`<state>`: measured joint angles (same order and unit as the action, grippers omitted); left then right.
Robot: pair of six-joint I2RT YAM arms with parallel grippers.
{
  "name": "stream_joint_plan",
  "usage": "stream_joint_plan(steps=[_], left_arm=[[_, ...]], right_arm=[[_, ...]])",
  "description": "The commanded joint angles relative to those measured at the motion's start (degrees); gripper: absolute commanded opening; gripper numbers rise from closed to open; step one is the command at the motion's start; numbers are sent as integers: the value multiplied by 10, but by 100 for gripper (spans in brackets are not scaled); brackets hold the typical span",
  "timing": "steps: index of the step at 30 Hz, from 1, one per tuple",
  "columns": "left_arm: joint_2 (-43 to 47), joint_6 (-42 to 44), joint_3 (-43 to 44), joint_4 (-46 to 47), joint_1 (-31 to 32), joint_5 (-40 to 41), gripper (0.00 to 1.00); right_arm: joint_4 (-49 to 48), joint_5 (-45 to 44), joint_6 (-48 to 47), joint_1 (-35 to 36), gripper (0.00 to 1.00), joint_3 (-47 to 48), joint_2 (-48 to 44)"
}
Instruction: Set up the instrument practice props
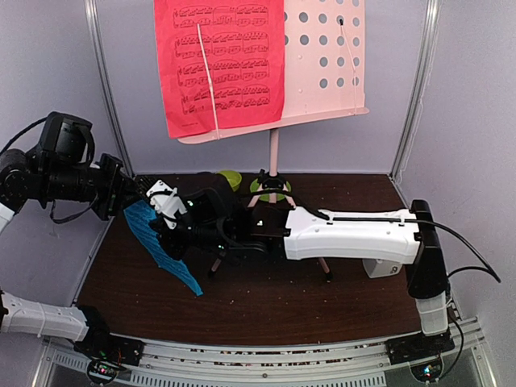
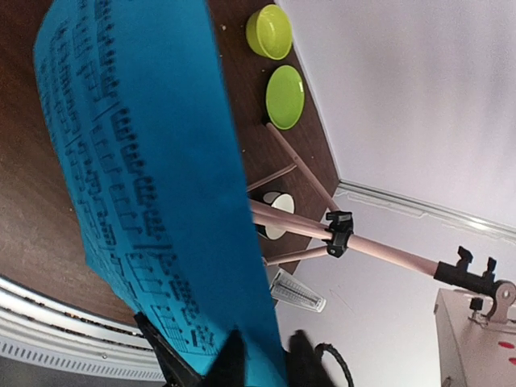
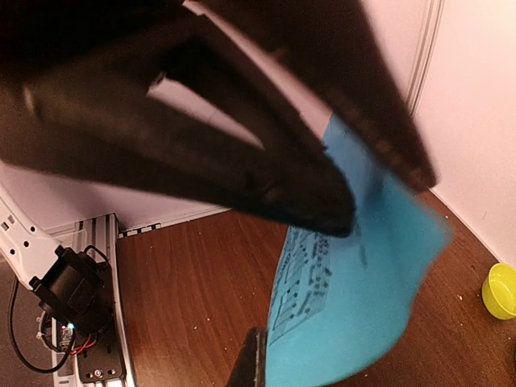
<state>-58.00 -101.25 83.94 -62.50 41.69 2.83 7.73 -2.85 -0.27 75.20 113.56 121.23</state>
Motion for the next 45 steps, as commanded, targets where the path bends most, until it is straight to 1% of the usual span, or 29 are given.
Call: stream_joint_plan(steps=[1, 3, 5, 6, 7, 10, 14, 15, 18, 24, 32, 36, 42, 45], left_arm=[[24, 27, -33, 81, 2, 34, 41], [34, 42, -38, 86, 2, 54, 63], [43, 56, -37, 82, 1, 78, 81], [47, 66, -36, 80, 0, 88, 94], [51, 78, -35, 78, -2, 99, 97], [66, 112, -36, 70, -17, 120, 98], [94, 164, -45, 65, -56, 130, 98], [108, 195, -47, 66, -70, 145, 98], [103, 234, -32, 51, -72, 162, 98], [71, 287, -22, 42, -74, 153, 98], [79, 346, -67, 104, -74, 118, 98], [89, 377, -90, 143, -74, 91, 98], [101, 433, -120, 206, -74, 34, 98], [111, 469, -137, 255, -74, -18, 98]], right_arm=[[-4, 5, -3, -3, 0, 2, -50], [-15, 6, 3, -6, 0, -21, -75], [-24, 15, 20, -12, 0, -42, -94], [-26, 22, 28, -15, 0, -50, -104], [-27, 26, 35, -19, 0, -60, -113], [-37, 48, 54, -29, 0, -96, -149], [-66, 99, 86, -45, 0, -161, -209], [-87, 123, 103, -55, 0, -215, -251], [-123, 140, 116, -60, 0, -280, -312], [-140, 171, 146, -63, 0, -350, -380], [-172, 193, 192, -71, 0, -437, -454], [-176, 208, 199, -76, 0, -480, -487], [-169, 227, 202, -89, 0, -533, -535], [-144, 233, 194, -96, 0, -546, -551]])
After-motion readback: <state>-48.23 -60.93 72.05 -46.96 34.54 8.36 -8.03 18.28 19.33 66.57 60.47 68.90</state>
